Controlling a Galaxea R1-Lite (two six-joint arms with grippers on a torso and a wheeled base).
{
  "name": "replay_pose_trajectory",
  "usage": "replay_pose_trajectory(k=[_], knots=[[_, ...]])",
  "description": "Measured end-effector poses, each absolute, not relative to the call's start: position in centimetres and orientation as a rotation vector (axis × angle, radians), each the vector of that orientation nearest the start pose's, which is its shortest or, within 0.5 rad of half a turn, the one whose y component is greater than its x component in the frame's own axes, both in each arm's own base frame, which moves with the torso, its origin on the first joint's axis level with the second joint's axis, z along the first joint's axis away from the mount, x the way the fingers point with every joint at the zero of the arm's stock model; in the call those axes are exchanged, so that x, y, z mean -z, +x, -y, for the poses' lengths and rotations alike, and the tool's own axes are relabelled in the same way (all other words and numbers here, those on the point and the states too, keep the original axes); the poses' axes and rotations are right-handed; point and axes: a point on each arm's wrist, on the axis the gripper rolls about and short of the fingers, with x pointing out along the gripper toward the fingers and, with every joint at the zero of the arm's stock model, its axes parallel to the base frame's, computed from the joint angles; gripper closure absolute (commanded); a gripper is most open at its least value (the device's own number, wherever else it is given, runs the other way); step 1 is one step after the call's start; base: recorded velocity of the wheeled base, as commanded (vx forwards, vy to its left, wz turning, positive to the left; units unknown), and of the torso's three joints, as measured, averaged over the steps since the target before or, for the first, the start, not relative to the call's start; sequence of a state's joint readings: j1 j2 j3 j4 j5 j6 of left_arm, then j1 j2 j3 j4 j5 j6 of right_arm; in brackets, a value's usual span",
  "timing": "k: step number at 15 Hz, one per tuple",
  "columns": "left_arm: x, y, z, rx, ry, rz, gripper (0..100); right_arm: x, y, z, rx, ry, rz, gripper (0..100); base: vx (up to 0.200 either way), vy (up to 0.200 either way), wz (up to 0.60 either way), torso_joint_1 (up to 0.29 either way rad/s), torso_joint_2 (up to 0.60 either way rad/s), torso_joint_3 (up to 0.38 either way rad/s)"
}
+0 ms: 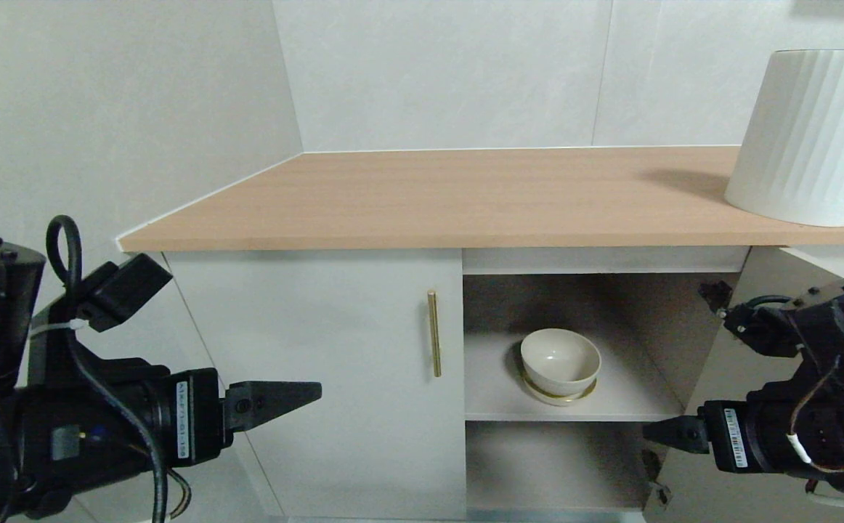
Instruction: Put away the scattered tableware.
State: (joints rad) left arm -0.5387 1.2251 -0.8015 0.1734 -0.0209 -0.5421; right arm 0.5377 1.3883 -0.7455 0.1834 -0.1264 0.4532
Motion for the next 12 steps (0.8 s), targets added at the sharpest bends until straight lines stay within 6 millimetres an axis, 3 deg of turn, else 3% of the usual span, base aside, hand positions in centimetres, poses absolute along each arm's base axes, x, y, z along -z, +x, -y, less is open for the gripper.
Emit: replay_pose_trajectory(k=[3, 12], knots=[[-21.7, 15.2, 9.0, 0.367, -0.325, -0.723, 0, -18.1, 16.3, -9.5, -0.207, 0.155, -0.835, 0, 0.000, 0.000, 0.00, 0.000, 0.00, 0.000], [-21.2, 15.3, 9.1, 0.363, -0.316, -0.743, 0, -18.0, 15.9, -9.3, -0.207, 0.155, -0.836, 0, -0.200, 0.000, 0.00, 0.003, 0.00, 0.005]])
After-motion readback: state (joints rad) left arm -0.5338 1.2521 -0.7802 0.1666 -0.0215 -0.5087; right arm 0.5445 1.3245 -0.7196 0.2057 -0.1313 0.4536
